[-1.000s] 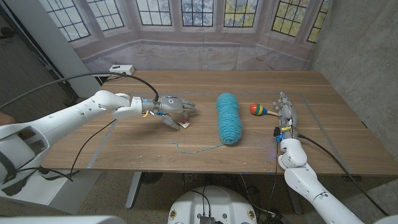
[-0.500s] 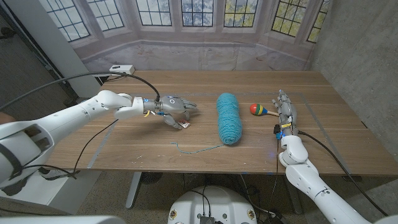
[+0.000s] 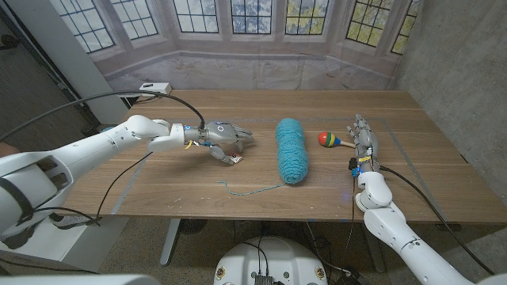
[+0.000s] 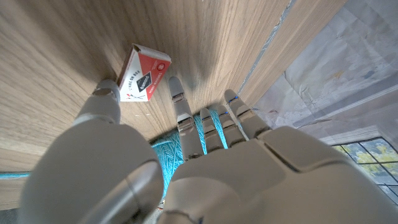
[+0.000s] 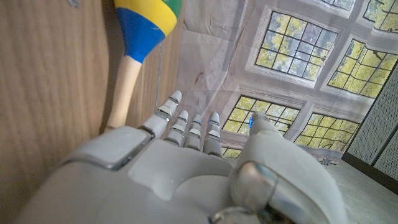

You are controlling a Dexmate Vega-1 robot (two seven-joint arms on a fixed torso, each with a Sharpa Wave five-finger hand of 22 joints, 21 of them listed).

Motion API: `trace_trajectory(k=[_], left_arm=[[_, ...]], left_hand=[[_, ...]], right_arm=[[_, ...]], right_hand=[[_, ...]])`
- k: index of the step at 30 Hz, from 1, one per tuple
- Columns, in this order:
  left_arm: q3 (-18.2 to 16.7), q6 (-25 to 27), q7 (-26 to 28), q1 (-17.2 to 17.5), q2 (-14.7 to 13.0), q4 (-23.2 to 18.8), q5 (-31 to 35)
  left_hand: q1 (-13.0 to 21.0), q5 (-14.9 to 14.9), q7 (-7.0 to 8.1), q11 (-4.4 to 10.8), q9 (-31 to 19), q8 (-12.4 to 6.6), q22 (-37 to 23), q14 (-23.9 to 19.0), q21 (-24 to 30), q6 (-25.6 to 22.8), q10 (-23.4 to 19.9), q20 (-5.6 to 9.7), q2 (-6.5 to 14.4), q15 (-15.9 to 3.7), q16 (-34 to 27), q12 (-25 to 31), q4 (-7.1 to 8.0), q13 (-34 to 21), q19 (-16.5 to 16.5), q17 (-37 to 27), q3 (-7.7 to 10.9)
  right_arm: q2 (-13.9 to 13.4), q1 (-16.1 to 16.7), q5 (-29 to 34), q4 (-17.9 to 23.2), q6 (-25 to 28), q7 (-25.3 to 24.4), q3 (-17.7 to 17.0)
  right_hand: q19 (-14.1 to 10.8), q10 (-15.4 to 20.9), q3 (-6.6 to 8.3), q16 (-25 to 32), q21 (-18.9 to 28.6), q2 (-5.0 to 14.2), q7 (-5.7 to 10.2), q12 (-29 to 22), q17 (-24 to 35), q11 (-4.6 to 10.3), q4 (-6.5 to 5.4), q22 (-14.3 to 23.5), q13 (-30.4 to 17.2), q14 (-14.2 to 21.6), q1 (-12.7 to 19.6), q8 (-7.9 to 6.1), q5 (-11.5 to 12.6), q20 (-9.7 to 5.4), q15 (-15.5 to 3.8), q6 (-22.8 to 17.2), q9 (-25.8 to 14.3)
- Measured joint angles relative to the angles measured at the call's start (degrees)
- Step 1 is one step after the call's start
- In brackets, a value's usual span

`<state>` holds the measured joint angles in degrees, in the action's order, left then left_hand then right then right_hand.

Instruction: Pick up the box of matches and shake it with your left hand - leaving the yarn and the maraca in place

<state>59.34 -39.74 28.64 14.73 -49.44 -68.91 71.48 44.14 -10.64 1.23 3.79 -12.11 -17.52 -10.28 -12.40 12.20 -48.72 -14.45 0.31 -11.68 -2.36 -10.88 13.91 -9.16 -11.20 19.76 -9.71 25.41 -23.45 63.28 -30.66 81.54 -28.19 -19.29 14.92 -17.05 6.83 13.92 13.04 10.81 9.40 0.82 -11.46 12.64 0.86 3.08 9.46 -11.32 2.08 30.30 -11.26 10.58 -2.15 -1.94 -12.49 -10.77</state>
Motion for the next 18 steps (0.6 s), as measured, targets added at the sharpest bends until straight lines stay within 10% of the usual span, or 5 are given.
trace_trajectory(k=[18], left_arm=[[0.86, 3.29, 1.78, 0.95, -0.49, -0.36, 0.1]], left_hand=[[0.38, 0.01, 0.11, -0.2, -0.82, -1.04, 0.01, -0.92, 0.0, -1.33, -0.81, -0.1, -0.38, -0.31, 0.0, 0.0, -0.01, -0.09, 0.51, 0.0, -0.48]], right_arm=[[0.77, -0.45, -0.06, -1.64, -1.8, 0.31, 0.01]], right_hand=[[0.0, 0.0, 0.24, 0.0, 0.0, 0.0, 0.0, 0.0, 0.0, 0.0, 0.24, 0.0, 0.0, 0.0, 0.0, 0.0, 0.0, 0.0, 0.0, 0.0, 0.0]])
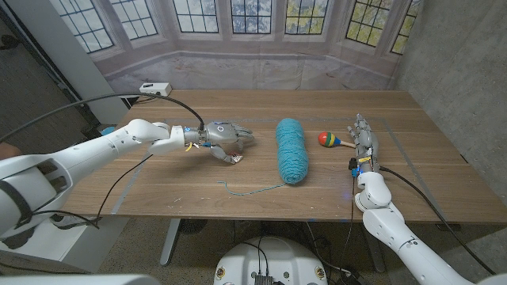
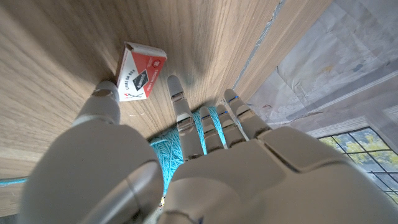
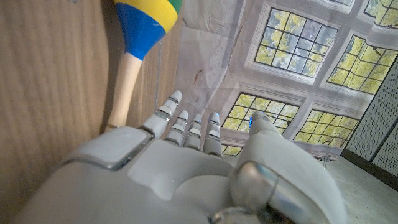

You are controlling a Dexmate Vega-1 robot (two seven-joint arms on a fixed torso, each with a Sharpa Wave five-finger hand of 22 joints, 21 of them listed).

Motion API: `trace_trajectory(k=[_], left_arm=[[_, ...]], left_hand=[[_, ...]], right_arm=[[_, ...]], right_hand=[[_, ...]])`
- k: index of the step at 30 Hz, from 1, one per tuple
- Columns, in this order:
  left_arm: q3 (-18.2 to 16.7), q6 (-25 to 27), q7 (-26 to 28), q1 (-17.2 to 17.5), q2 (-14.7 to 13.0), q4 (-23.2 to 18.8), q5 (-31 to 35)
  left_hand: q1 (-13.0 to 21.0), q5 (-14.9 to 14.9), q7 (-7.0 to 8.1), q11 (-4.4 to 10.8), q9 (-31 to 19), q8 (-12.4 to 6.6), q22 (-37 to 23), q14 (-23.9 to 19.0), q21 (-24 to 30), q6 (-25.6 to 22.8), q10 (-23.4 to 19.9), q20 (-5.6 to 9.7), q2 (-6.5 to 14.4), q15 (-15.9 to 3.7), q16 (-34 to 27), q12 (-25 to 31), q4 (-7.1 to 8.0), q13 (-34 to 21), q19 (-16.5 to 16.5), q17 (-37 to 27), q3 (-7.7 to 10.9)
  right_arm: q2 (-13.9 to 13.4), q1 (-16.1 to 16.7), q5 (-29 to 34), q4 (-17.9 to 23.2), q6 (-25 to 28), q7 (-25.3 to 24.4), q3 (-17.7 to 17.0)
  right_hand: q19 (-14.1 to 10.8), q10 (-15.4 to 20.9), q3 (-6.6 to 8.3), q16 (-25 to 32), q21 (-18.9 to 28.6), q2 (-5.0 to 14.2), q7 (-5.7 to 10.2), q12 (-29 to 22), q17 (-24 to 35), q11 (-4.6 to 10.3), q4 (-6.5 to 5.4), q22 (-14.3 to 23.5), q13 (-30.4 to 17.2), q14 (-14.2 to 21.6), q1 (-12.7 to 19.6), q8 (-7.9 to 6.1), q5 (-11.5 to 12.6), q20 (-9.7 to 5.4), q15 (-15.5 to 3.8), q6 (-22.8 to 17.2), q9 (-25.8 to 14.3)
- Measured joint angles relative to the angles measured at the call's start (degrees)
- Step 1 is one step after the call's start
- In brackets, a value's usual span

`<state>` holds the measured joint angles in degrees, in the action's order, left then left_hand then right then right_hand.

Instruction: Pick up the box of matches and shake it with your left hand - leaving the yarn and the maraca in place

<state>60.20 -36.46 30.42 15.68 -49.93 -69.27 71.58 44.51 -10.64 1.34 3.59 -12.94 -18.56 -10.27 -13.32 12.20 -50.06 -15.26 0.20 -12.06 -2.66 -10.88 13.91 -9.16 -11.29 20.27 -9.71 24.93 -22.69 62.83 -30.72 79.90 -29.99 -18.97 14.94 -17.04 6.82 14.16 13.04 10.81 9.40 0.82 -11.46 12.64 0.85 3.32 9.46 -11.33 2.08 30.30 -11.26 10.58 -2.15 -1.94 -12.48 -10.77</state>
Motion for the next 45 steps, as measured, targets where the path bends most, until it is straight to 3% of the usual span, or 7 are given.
trace_trajectory(k=[14, 33, 45], left_arm=[[-0.64, 1.93, 0.05, 1.76, -0.96, -1.83, -0.23], [-2.48, 4.41, -0.54, 4.56, -2.41, -4.93, -0.49], [-3.5, 5.22, -0.46, 6.07, -2.89, -5.84, -0.51]], left_hand=[[0.22, -0.01, 0.18, 0.94, -0.93, -1.37, 0.0, -0.93, 0.0, -2.47, -1.35, 0.0, -0.22, -0.31, 0.0, 0.0, 0.15, -0.05, 0.41, 0.0, -0.3], [0.37, -0.08, 0.4, 0.52, -2.12, -2.67, 0.01, -1.67, 0.0, -3.67, -2.17, 0.02, -0.36, -0.39, 0.0, 0.0, 0.32, -0.04, 0.84, -0.31, -0.47], [0.58, -0.24, 0.73, 0.49, -3.09, -3.86, 0.01, -2.15, 0.0, -4.62, -2.99, 0.1, -0.15, -0.71, 0.0, 0.0, 0.42, -0.32, 0.93, -0.3, -0.57]], right_arm=[[0.39, 1.03, -0.06, -0.24, -1.5, -0.06, -0.32], [0.83, 1.29, -0.29, -1.12, -3.13, 0.73, -0.46], [-0.21, 1.18, -0.15, 0.36, -0.99, 0.78, -0.43]], right_hand=[[0.0, 0.0, 0.0, 0.0, 0.0, 0.0, 0.0, 0.0, 0.0, 0.0, 0.0, 0.0, 0.0, 0.0, 0.0, 0.0, 0.0, 0.0, 0.0, 0.0, 0.0], [0.0, -0.01, -0.01, 0.0, 0.0, 0.0, 0.0, 0.0, 0.0, 0.0, -0.01, 0.0, 0.0, 0.0, 0.0, 0.0, 0.0, 0.0, 0.0, 0.0, 0.0], [0.0, -0.01, 0.24, 0.0, 0.0, 0.0, 0.0, 0.0, 0.0, -0.01, 0.24, 0.0, 0.0, 0.0, 0.0, 0.0, 0.0, 0.0, 0.0, 0.0, 0.0]])
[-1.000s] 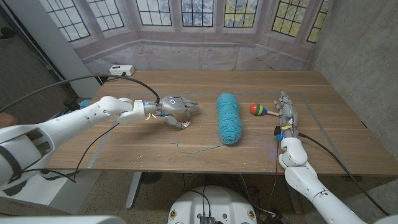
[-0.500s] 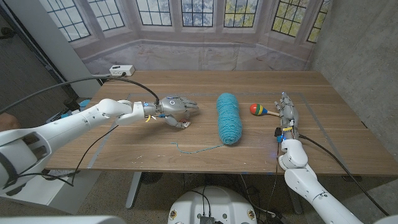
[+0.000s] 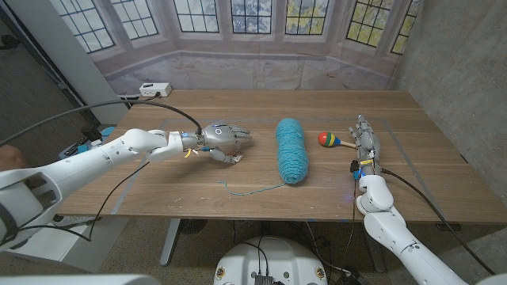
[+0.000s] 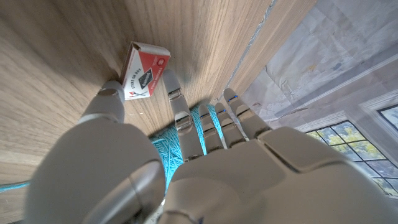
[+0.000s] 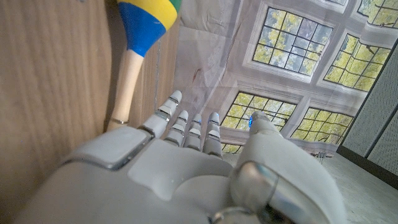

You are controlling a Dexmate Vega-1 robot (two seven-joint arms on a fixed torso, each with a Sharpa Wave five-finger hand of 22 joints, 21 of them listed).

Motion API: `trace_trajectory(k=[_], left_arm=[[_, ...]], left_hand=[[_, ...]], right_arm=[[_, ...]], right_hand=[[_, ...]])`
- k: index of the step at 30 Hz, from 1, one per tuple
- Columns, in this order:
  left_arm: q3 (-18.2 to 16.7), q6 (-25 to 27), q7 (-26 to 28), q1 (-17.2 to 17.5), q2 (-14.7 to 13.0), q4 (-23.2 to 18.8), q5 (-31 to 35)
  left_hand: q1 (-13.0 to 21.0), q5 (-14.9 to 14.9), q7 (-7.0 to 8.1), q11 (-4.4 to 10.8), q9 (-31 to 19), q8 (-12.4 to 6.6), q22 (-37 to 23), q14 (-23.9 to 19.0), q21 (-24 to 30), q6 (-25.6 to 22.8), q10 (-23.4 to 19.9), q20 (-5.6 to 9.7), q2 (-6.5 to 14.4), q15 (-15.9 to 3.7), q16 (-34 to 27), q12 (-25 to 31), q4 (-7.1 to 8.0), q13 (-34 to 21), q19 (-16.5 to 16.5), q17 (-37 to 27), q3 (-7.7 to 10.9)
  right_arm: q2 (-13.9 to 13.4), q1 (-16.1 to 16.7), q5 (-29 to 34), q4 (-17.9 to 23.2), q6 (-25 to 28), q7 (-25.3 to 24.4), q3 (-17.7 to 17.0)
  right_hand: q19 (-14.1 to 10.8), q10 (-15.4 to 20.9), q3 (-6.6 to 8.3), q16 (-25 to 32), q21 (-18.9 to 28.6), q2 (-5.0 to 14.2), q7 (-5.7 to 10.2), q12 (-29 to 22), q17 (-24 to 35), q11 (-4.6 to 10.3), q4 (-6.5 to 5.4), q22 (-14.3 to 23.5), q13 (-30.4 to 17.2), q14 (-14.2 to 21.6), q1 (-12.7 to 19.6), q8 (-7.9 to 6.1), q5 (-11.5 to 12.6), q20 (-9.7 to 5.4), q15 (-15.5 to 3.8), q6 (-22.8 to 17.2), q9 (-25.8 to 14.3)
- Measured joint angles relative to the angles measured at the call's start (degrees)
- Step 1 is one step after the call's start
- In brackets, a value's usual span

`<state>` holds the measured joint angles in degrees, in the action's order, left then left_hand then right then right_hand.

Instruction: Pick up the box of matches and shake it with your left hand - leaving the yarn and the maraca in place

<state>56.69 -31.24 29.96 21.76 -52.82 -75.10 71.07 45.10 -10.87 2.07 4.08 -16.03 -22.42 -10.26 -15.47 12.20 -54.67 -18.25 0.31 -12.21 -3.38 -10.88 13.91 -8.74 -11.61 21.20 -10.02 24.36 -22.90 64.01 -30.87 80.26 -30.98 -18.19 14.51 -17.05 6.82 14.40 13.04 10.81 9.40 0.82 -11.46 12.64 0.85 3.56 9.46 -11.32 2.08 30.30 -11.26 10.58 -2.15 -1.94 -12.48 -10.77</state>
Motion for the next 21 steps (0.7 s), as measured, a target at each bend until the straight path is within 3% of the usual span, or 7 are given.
trace_trajectory(k=[21], left_arm=[[-0.5, 1.69, 1.2, 1.15, -0.04, -0.06, 0.29]], left_hand=[[0.25, 0.0, 0.61, 0.41, -1.79, -1.67, 0.0, -0.75, 0.0, -0.17, -0.82, 0.0, -0.22, 0.13, -0.44, 0.0, 0.14, 0.01, 0.61, -0.27, -0.14]], right_arm=[[-0.78, -0.54, 0.13, 0.71, 1.39, 0.26, 0.29]], right_hand=[[0.0, 0.0, 0.0, 0.0, 0.0, 0.0, 0.0, 0.0, 0.0, 0.0, 0.0, 0.0, 0.0, 0.0, 0.0, 0.0, 0.0, 0.0, 0.0, 0.0, -0.32]])
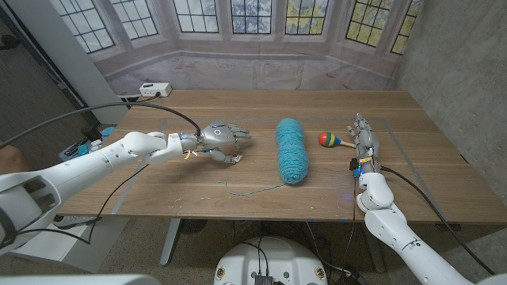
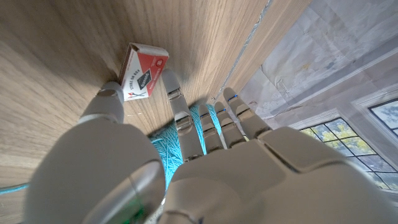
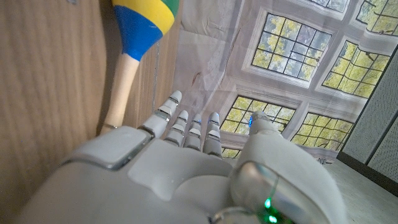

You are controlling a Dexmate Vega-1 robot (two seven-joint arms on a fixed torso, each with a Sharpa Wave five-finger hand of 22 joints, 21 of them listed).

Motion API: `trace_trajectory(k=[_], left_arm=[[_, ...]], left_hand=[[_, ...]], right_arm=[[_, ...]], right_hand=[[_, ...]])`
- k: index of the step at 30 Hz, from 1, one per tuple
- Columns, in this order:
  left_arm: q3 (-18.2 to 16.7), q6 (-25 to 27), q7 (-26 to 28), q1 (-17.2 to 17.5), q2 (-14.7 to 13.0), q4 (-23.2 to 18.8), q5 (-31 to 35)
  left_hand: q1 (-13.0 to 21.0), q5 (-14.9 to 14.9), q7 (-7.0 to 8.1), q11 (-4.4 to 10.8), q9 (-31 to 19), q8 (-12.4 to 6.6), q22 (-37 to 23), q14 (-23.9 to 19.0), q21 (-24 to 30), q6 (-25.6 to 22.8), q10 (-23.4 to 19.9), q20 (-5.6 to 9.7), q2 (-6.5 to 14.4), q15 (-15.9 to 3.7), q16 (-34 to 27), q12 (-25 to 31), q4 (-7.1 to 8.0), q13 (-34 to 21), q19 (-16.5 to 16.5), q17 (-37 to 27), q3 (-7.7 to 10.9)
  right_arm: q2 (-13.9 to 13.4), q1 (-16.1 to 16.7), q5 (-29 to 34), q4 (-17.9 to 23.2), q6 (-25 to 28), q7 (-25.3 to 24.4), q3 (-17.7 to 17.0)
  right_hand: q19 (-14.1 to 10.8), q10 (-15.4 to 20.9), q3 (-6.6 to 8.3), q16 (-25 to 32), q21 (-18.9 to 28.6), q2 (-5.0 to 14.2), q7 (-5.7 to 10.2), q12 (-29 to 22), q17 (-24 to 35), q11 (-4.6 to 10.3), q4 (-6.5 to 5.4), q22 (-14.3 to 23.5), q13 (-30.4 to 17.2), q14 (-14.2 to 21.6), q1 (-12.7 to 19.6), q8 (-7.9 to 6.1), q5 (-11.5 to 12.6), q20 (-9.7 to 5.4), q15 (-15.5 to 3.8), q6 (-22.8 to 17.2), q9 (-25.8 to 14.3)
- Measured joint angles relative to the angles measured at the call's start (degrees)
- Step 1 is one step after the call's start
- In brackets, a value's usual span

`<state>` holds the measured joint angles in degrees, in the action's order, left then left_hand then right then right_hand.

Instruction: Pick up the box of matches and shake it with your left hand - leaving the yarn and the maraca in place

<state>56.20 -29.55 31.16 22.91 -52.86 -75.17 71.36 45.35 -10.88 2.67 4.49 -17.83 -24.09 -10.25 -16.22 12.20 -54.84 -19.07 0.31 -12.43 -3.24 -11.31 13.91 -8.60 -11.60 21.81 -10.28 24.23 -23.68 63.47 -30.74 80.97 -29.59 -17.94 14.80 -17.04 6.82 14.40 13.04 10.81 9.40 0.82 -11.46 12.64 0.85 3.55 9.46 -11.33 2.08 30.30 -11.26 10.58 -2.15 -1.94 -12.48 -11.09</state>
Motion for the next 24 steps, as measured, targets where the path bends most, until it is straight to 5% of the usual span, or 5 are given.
trace_trajectory(k=[24], left_arm=[[0.89, 0.58, 1.69, 0.05, 0.64, 1.25, 0.34]], left_hand=[[0.11, -0.44, 0.1, 0.22, -3.25, -3.58, 0.0, -1.29, 0.0, -0.53, -2.44, -0.09, 0.06, -0.13, 0.0, 0.0, 0.23, -0.27, 0.52, -0.26, -0.23]], right_arm=[[-2.84, -0.69, 0.37, 4.05, 5.27, -0.39, 0.17]], right_hand=[[-0.22, 0.0, 0.32, 0.0, 0.0, 0.0, 0.0, 0.0, 0.0, 0.0, 0.32, 0.0, 0.0, 0.0, 0.0, 0.0, 0.0, -0.22, 0.0, 0.0, 0.01]])
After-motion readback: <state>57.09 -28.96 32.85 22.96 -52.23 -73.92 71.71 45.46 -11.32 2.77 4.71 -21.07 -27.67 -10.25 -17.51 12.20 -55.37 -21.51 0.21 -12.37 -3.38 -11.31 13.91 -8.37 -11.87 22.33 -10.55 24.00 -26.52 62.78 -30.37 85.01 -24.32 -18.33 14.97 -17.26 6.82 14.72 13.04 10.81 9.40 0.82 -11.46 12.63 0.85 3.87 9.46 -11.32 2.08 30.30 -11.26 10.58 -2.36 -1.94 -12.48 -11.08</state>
